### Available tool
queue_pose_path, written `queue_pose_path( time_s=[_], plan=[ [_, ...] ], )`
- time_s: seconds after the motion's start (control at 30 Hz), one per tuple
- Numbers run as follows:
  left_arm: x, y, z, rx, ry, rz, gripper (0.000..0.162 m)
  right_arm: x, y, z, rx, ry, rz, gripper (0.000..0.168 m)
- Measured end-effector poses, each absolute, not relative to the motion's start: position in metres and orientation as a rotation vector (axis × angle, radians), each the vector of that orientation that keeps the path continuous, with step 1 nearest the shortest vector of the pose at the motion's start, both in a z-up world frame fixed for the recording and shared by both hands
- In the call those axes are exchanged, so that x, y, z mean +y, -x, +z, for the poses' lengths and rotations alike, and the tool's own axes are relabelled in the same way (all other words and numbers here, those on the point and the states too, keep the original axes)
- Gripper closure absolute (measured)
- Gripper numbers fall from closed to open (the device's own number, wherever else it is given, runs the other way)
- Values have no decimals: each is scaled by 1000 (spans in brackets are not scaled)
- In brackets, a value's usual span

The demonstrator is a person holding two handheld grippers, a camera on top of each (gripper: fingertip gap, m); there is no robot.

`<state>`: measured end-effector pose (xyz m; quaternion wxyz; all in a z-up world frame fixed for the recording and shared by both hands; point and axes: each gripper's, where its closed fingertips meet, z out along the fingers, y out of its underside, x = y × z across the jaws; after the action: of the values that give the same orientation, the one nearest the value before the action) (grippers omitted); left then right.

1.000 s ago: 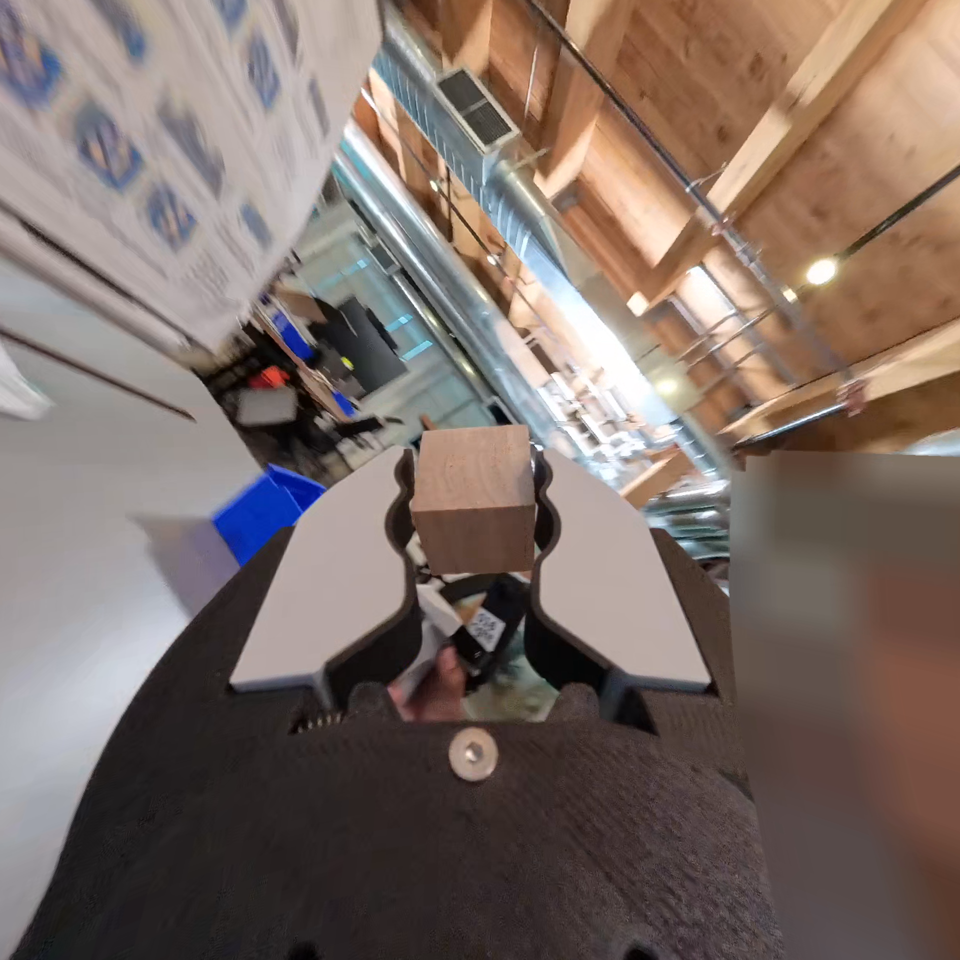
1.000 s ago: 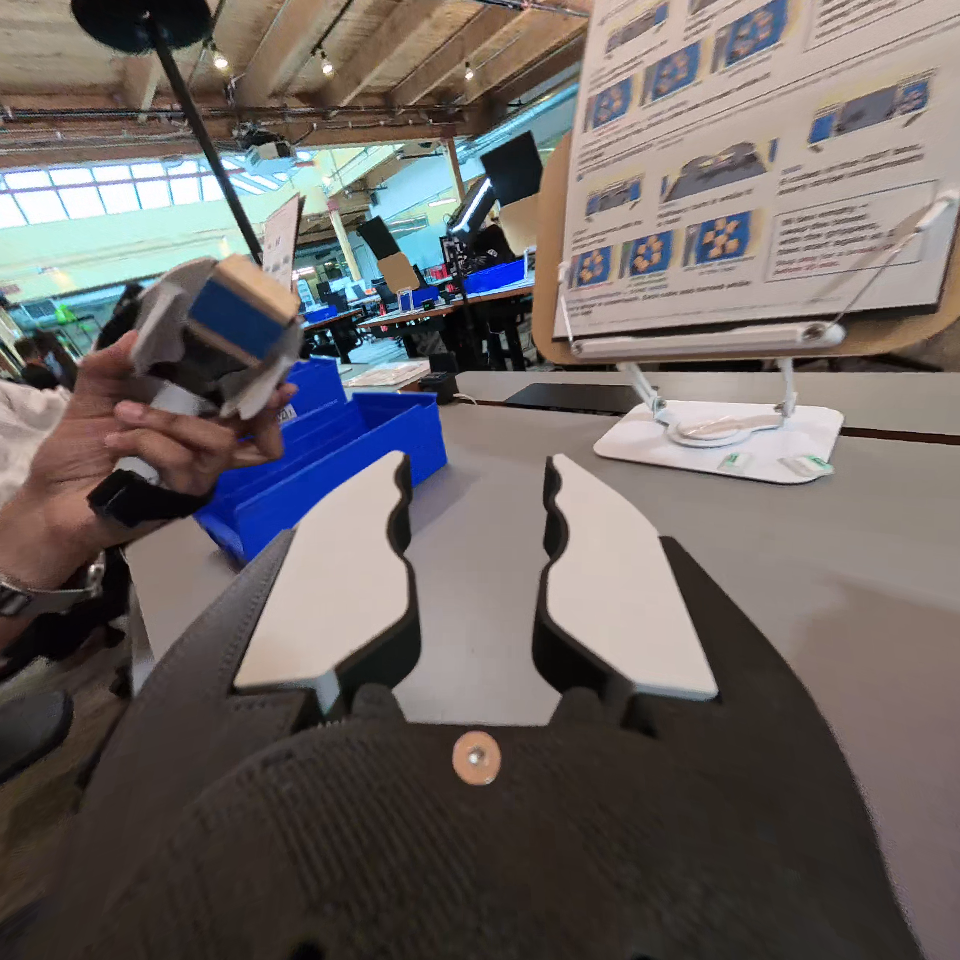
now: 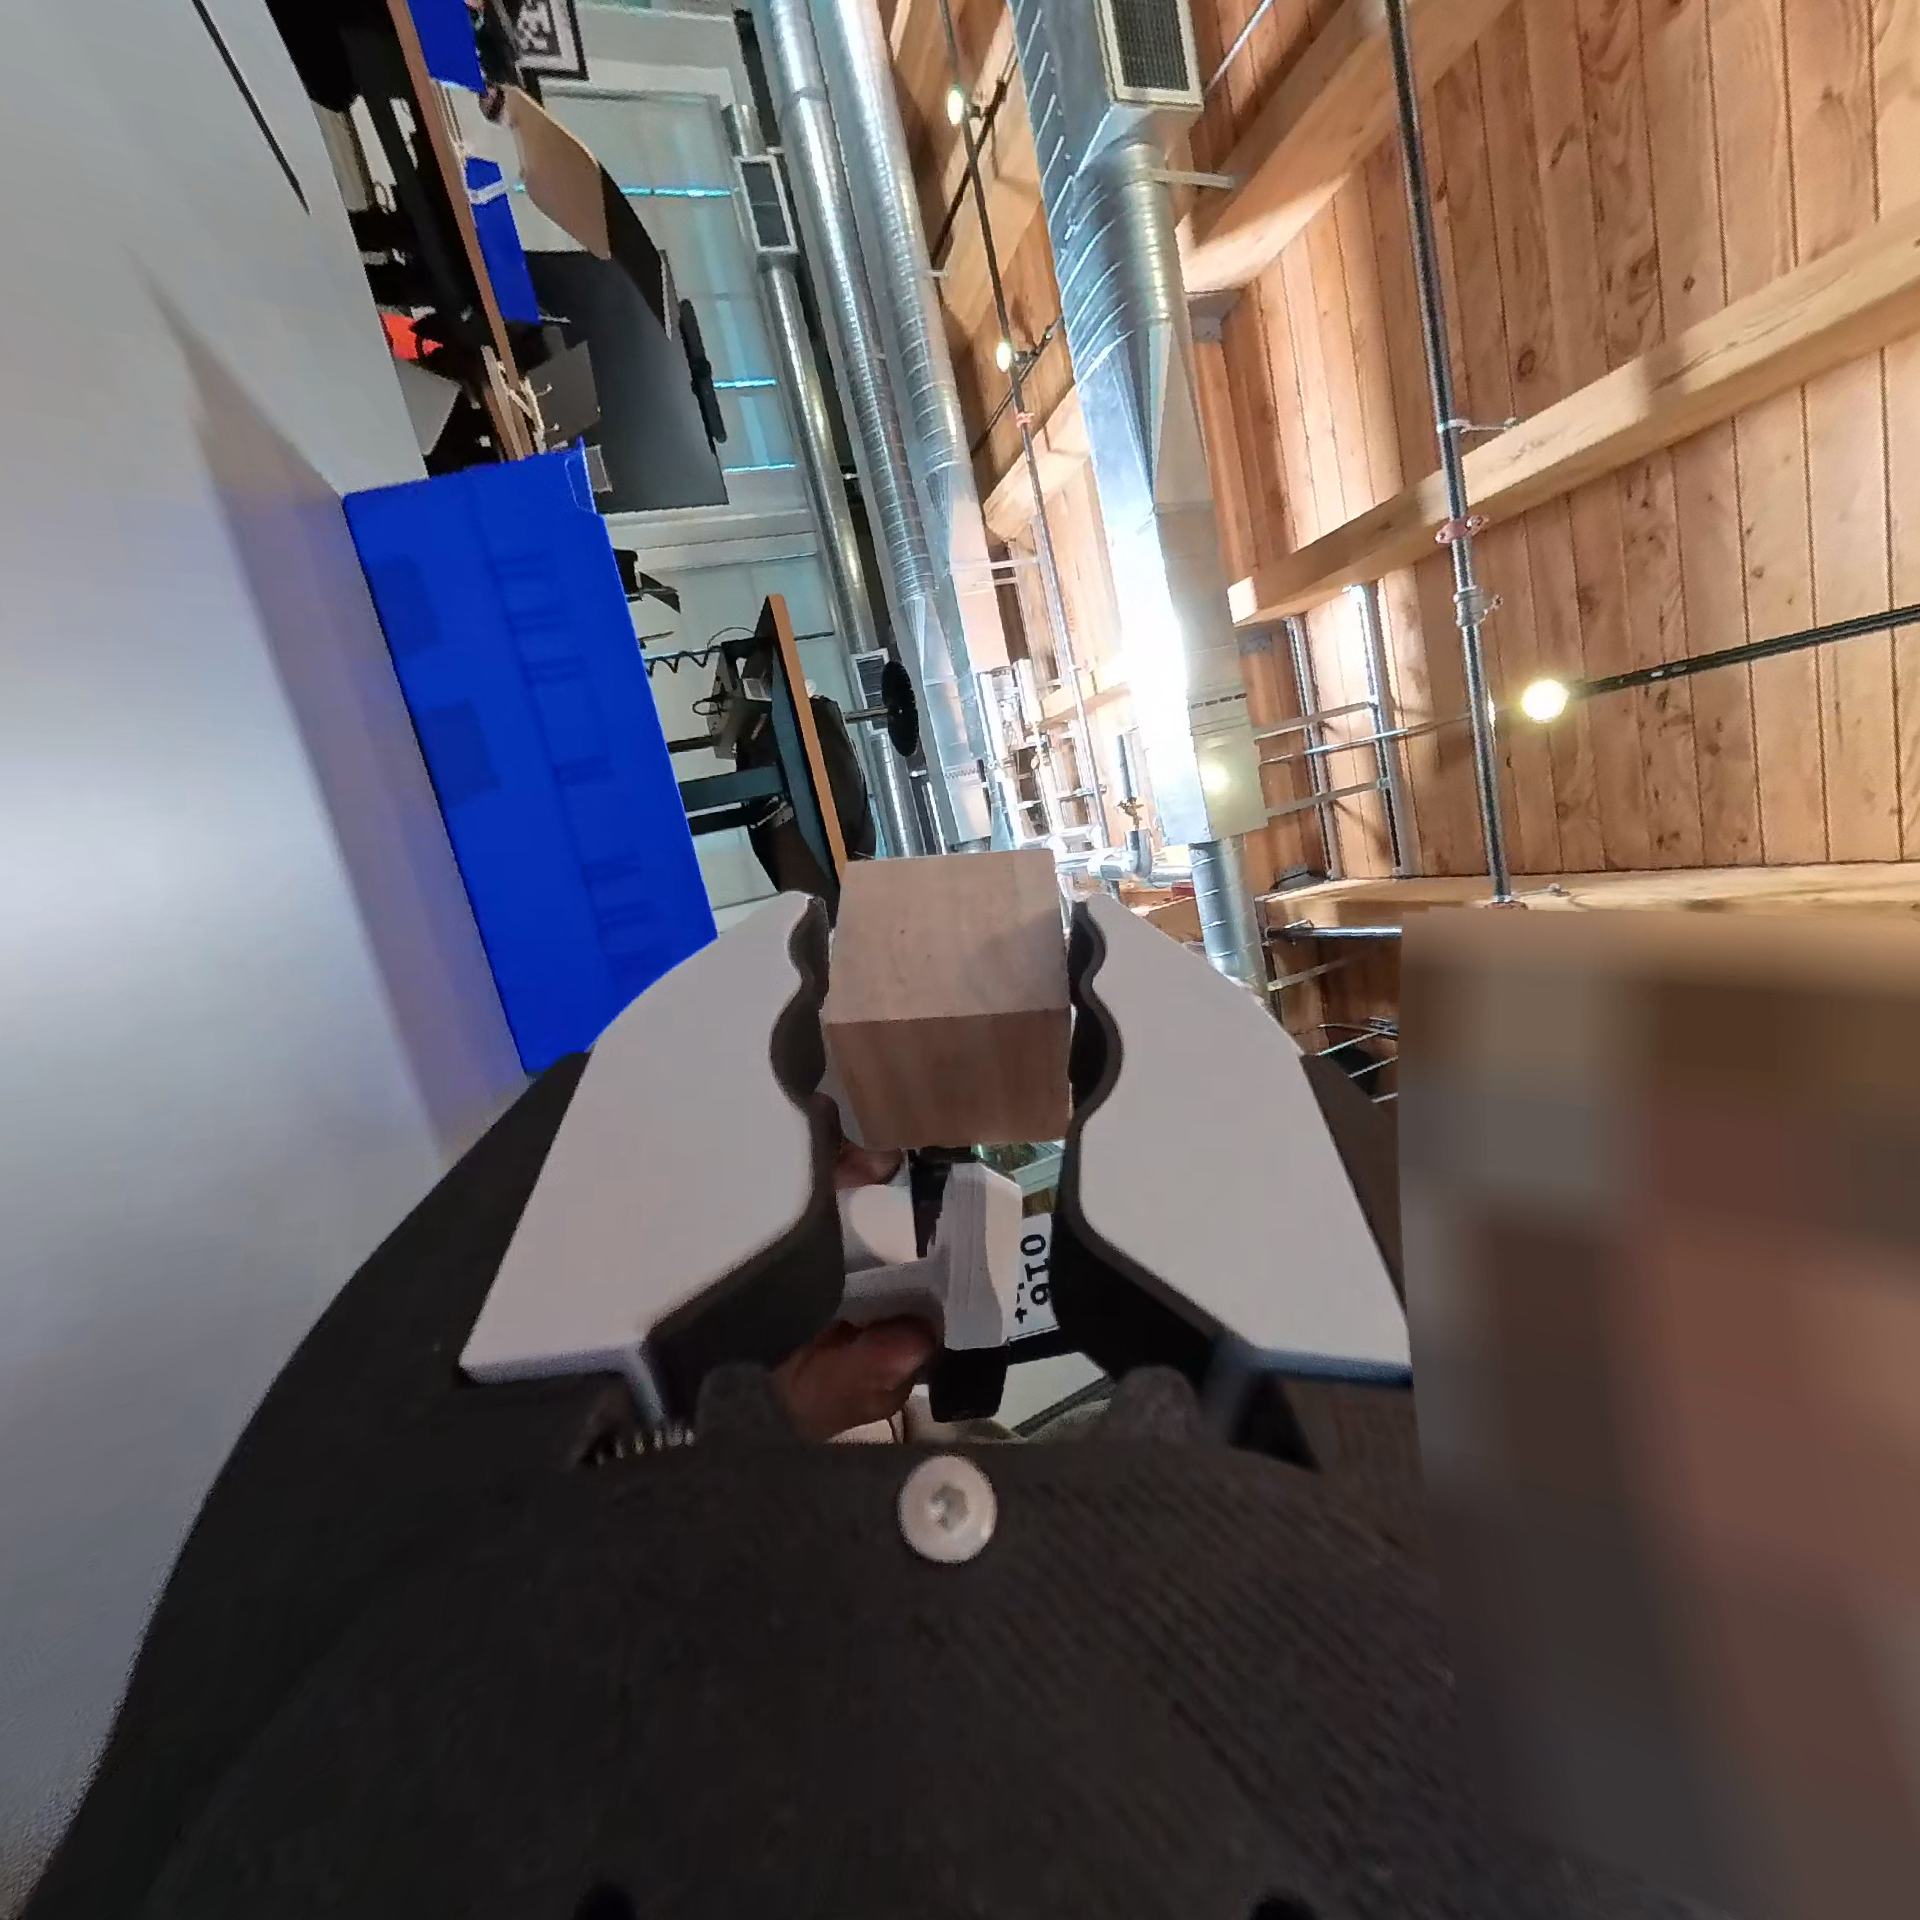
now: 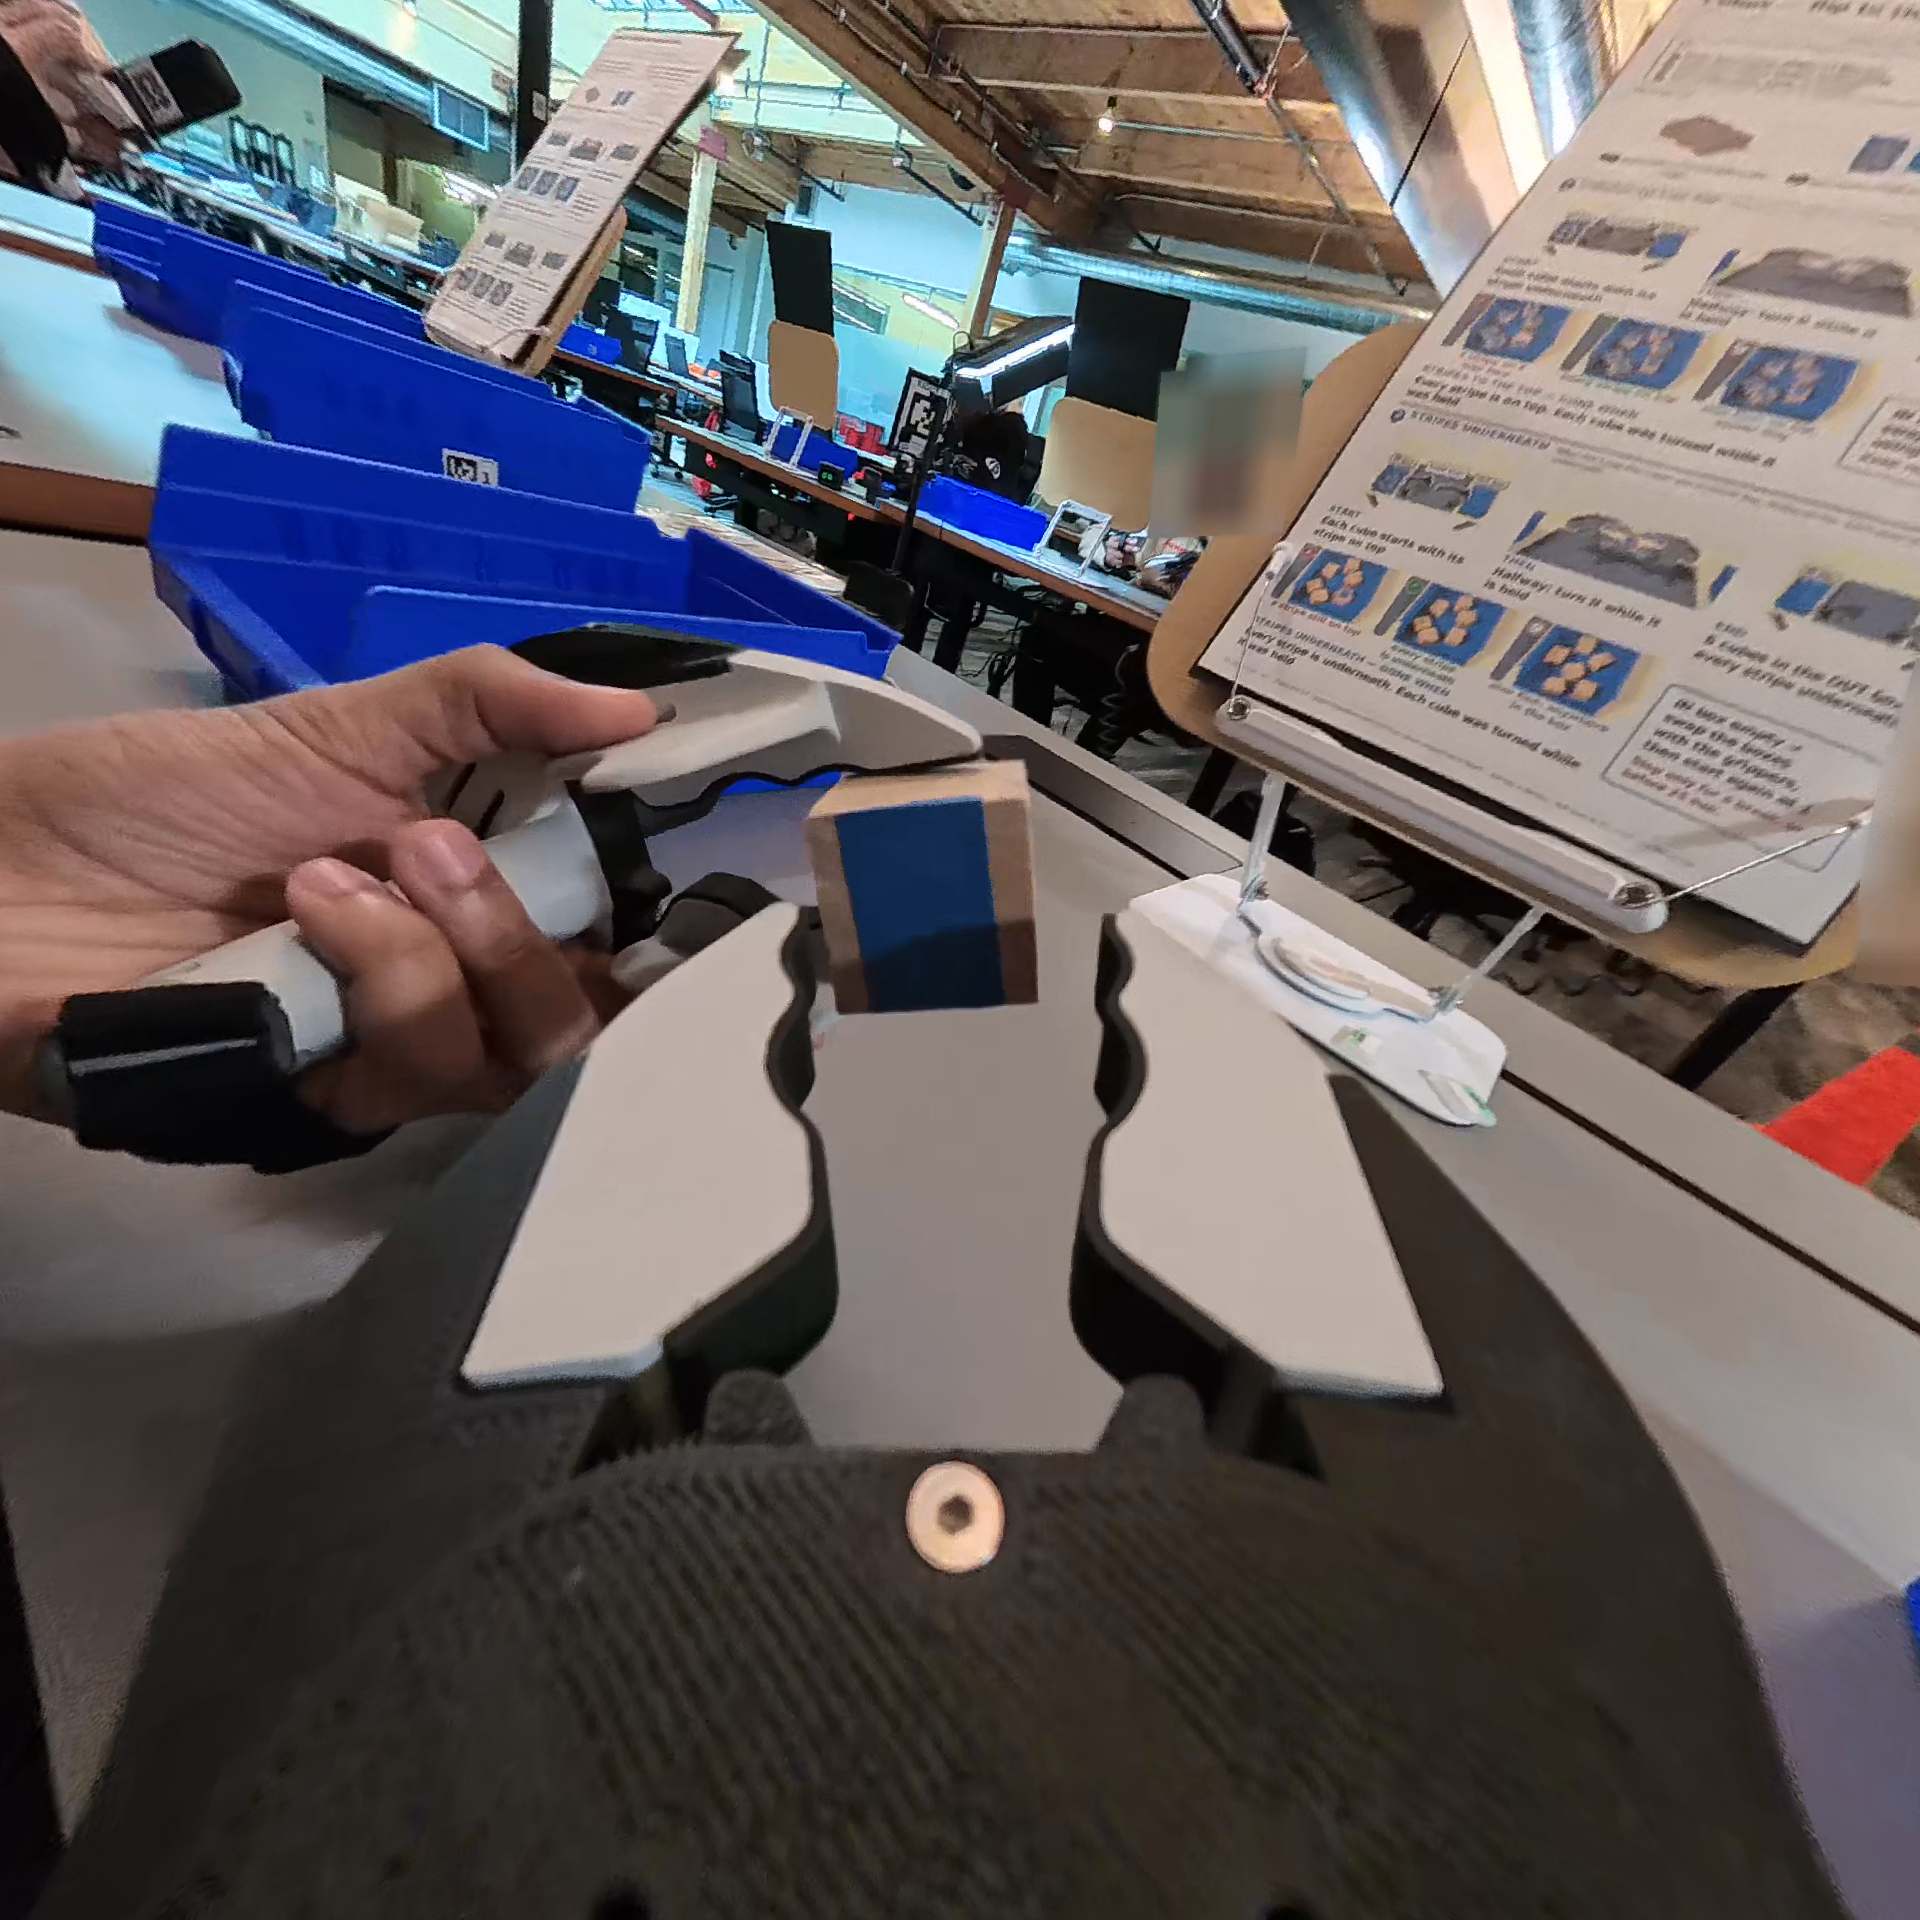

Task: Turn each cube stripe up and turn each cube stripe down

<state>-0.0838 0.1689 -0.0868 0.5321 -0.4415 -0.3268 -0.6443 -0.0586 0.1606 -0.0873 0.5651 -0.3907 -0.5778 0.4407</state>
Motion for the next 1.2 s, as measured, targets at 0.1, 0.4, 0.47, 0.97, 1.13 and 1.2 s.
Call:
queue_pose_path(
  time_s=[0.1,0.4,0.47,0.97,1.13,1.2],
  plan=[
    [170,77,-88,-775,1060,-1564,118,160,58,-87,-1354,886,992,119],
    [171,72,-90,-767,1065,-1608,117,159,57,-87,-1361,868,981,127],
    [171,72,-91,-767,1065,-1619,117,159,57,-87,-1370,872,989,127],
    [171,80,-90,-636,1196,-1415,95,240,29,-12,-1210,887,826,128],
    [175,83,-105,-691,1217,-1420,95,354,-21,26,-1132,1046,464,128],
    [176,80,-106,-687,1227,-1427,95,392,-41,17,-1169,1241,451,128]
  ],
)
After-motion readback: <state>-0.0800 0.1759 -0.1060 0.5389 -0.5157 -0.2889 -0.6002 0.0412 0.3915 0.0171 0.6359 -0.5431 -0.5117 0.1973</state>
